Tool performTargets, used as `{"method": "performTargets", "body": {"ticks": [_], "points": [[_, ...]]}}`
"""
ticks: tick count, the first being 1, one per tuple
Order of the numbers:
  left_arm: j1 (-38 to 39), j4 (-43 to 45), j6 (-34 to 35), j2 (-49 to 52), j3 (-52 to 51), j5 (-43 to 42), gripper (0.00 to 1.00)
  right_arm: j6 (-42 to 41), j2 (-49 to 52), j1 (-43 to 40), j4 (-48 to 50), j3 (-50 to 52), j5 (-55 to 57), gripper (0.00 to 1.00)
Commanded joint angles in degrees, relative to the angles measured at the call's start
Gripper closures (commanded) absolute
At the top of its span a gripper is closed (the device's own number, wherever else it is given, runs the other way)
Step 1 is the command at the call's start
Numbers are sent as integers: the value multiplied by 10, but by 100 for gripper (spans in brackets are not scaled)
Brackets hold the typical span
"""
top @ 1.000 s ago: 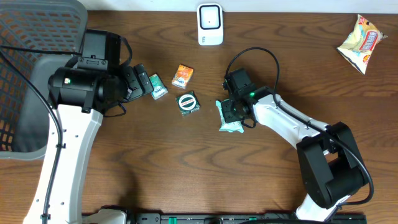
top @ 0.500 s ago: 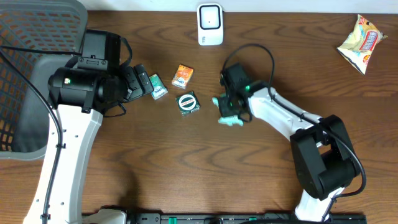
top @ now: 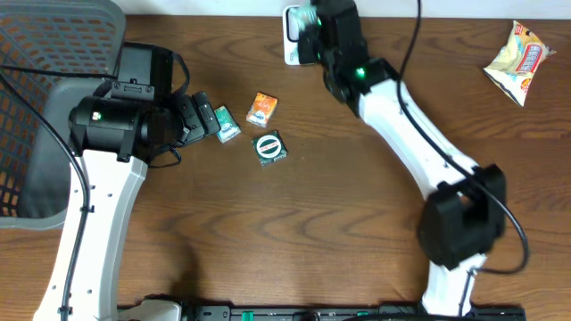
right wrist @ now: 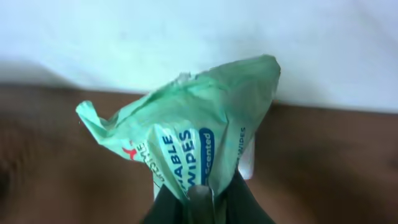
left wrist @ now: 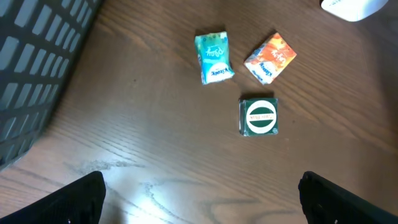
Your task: Scan the item barcode
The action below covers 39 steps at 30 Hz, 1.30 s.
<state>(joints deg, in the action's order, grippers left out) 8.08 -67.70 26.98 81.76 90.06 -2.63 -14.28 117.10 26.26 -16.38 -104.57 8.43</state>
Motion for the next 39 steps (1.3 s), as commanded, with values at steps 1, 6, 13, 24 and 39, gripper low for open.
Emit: {"method": "performTargets", "body": {"ticks": [1, 6, 13, 24, 39], "points": [[-1, -2, -3, -3, 5, 5, 2, 25, 106, -6, -45, -140, 13, 99], [-1, -2, -3, -3, 5, 5, 2, 83, 248, -13, -35, -298, 42, 99], [-1, -2, -3, -3, 5, 5, 2, 92, 302, -17, 18, -312, 82, 99], [-1, -2, -3, -3, 5, 5, 2, 92, 297, -33, 12, -312, 82, 99], [-1, -2, -3, -3, 5, 5, 2, 92, 218, -167, -251, -312, 236, 99]]}}
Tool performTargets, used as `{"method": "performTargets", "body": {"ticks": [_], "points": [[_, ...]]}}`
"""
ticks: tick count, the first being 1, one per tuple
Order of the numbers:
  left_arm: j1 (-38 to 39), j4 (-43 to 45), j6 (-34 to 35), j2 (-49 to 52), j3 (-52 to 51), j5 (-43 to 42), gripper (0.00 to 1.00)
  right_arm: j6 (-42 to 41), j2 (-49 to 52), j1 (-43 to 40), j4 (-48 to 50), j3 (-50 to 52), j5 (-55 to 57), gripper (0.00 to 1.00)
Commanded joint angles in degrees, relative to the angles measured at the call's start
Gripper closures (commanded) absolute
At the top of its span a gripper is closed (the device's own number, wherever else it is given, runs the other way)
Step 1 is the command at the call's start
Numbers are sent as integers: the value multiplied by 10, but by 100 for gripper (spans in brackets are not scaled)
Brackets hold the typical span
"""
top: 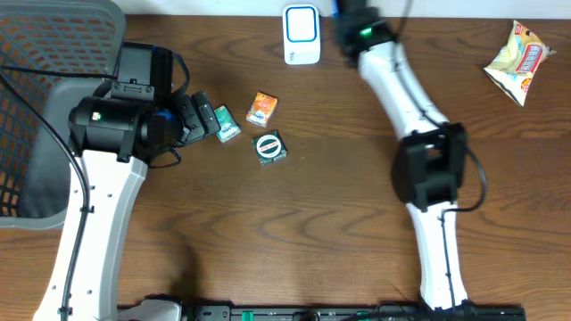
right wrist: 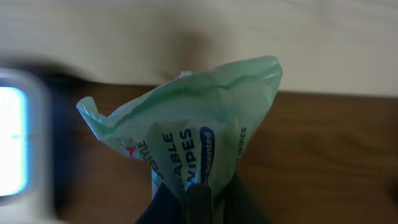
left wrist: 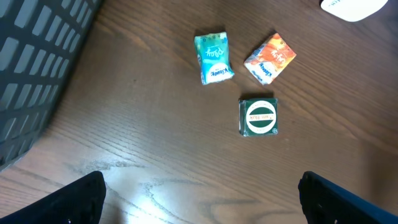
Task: Scan the item barcode
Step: 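Carry the wipes pack right and drop it beside the snack bag, then reach the right gripper to the orange pack and grasp it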
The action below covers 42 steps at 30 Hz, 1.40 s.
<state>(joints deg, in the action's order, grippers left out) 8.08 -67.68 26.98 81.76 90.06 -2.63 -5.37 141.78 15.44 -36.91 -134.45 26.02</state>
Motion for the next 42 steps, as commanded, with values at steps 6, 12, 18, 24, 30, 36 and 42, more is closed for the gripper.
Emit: {"method": "performTargets", "body": {"ticks": [6, 12, 18, 24, 30, 36, 42], "points": [[-1, -2, -3, -3, 5, 5, 2, 3, -29, -176, -163, -12, 46, 86], [-1, -2, -3, -3, 5, 6, 3, 3, -29, -233, -227, -12, -86, 1], [-1, -3, -3, -3, 5, 5, 2, 3, -29, -233, -261, -12, -244, 1], [-1, -2, -3, -3, 5, 5, 2, 3, -29, -198, -296, -12, -541, 1], [-1, -3, -3, -3, 5, 6, 2, 3, -29, -99, -339, -11, -612, 20], [-1, -2, -3, -3, 5, 6, 2, 3, -29, 44, -363, 42, -451, 19], [-1, -2, -3, -3, 5, 5, 2, 2, -29, 127, -336, 102, -435, 25]]}}
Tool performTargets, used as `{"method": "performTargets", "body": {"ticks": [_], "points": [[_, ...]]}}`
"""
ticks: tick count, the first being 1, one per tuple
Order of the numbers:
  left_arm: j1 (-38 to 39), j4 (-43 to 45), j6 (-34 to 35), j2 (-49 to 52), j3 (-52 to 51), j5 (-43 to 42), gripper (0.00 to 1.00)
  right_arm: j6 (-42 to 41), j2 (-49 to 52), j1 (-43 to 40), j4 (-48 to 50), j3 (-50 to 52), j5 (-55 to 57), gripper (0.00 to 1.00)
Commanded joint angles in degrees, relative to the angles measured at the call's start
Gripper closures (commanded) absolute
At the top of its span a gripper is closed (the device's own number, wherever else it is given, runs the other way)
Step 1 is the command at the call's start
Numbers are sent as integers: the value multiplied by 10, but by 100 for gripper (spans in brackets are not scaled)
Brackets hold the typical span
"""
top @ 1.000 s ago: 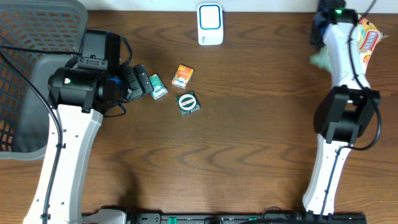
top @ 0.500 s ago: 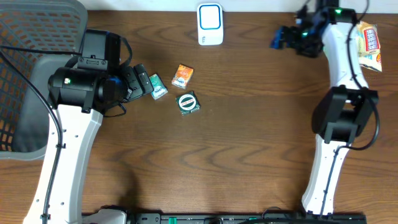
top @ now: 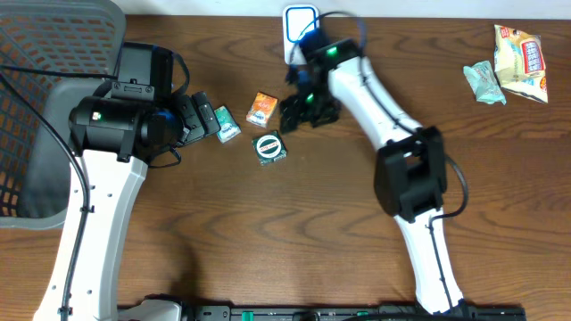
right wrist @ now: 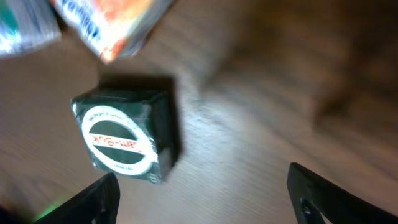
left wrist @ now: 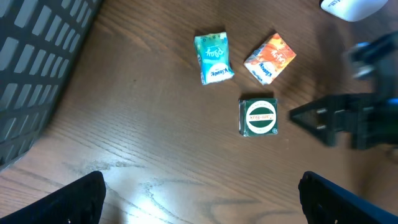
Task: Scan the item barcode
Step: 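Reach the right gripper to the orange pack and grasp it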
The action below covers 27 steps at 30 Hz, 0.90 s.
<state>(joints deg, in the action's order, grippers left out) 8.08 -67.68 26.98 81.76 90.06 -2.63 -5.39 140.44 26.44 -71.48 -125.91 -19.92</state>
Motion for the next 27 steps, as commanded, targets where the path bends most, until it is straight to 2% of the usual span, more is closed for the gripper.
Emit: {"method": "performTargets", "body": {"ticks": [1, 3, 4, 8, 15, 20, 23, 25, 27], "points": [[-1, -3, -3, -3, 5, 5, 3, -4, -16, 24, 13, 21, 24, 27], [-1, -2, -3, -3, 5, 5, 2, -14, -16, 40, 19, 24, 24, 35], [-1, -2, -3, -3, 5, 5, 3, -17, -16, 47, 24, 24, 24, 43], [-1, -3, -3, -3, 5, 5, 3, -77, -16, 59, 47, 32, 50, 49], [-1, -3, -3, -3, 5, 6, 2, -96, -16, 72, 51, 67, 121, 50], [-1, -2, -3, -3, 5, 5, 2, -170, -19, 65, -7, 63, 317, 49], [-1, -2, -3, -3, 5, 6, 2, -182, -35, 50, -58, 43, 415, 46], [-1, -2, -3, -3, 5, 5, 2, -182, -49, 44, -72, 35, 409, 46], [-1, -2, -3, -3, 5, 6, 2, -161, -74, 43, -74, 33, 325, 46]]}}
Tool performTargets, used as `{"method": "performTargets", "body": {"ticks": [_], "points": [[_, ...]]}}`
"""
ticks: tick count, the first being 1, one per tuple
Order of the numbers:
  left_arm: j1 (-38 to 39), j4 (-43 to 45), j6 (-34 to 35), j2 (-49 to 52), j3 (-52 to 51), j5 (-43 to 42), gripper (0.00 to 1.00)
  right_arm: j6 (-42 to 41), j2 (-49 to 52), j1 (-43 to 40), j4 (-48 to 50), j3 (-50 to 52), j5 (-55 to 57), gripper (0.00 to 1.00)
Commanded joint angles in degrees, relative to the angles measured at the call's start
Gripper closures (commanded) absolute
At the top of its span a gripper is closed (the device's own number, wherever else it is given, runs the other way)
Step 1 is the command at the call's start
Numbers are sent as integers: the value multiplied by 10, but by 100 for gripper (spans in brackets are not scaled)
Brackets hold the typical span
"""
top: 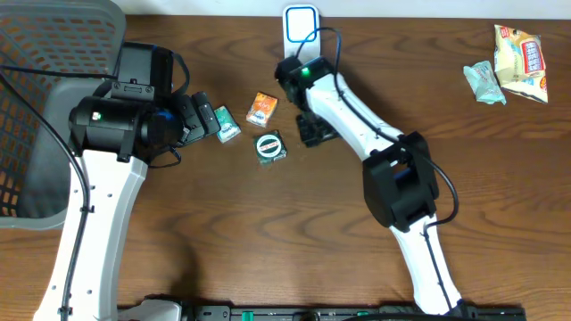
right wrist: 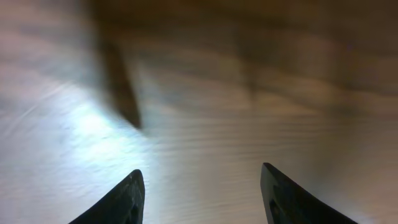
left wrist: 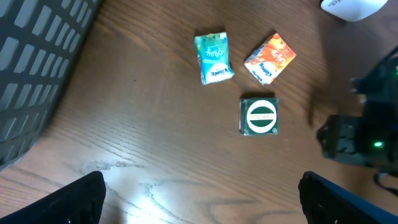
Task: Scan the item barcode
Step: 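Reach the right gripper to the orange pack and grasp it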
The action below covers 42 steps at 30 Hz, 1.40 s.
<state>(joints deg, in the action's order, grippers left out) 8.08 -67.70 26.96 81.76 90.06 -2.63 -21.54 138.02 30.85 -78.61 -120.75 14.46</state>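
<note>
The white scanner point(top: 302, 34) stands at the table's back edge. A teal packet point(top: 226, 125), an orange packet point(top: 261, 108) and a dark green box point(top: 269, 146) lie left of centre; all three also show in the left wrist view, the green box point(left wrist: 259, 116) lowest. My right gripper point(top: 314, 129) hangs just right of the green box, open point(right wrist: 202, 199), with only bare wood between its fingers. My left gripper point(left wrist: 202, 205) is open, back near the teal packet. A green wipes pack point(top: 482, 82) lies far right.
A grey mesh basket point(top: 36, 107) fills the left edge. A yellow snack bag point(top: 522, 49) lies at the back right corner beside the wipes pack. The right arm point(top: 375, 134) stretches across the table's middle.
My right gripper has shifted a little down and right of the green box; its wrist view now shows bare wood instead of the box. The left arm and the items have not moved.
My right gripper was shut on the green wipes pack over the scanner, then held it just right of the scanner at the back edge. Later the pack lay far right by the snack bag and the gripper was open beside the green box, where it remains.
</note>
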Motion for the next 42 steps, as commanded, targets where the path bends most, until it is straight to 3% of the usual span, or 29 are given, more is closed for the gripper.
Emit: {"method": "performTargets", "body": {"ticks": [1, 6, 8, 10, 15, 23, 40, 42], "points": [[-1, -2, -3, -3, 5, 6, 3, 9, -56, 0, 0, -18, -56, 46], [-1, -2, -3, -3, 5, 6, 2, 88, -59, 19, 56, -18, -211, 45], [-1, -2, -3, -3, 5, 5, 2, 96, -57, 31, 94, -18, -207, 30], [-1, -2, -3, -3, 5, 6, 2, 96, -57, 37, 128, -18, -194, 30], [-1, -2, -3, -3, 5, 5, 2, 12, -55, 38, 261, -18, -139, 37], [-1, -2, -3, -3, 5, 6, 2, -93, -10, 18, 356, -18, -189, 44], [-1, -2, -3, -3, 5, 5, 2, -176, 66, 18, 360, -18, -211, 42], [-1, -2, -3, -3, 5, 5, 2, -176, 79, 17, 358, -18, -220, 46]]}}
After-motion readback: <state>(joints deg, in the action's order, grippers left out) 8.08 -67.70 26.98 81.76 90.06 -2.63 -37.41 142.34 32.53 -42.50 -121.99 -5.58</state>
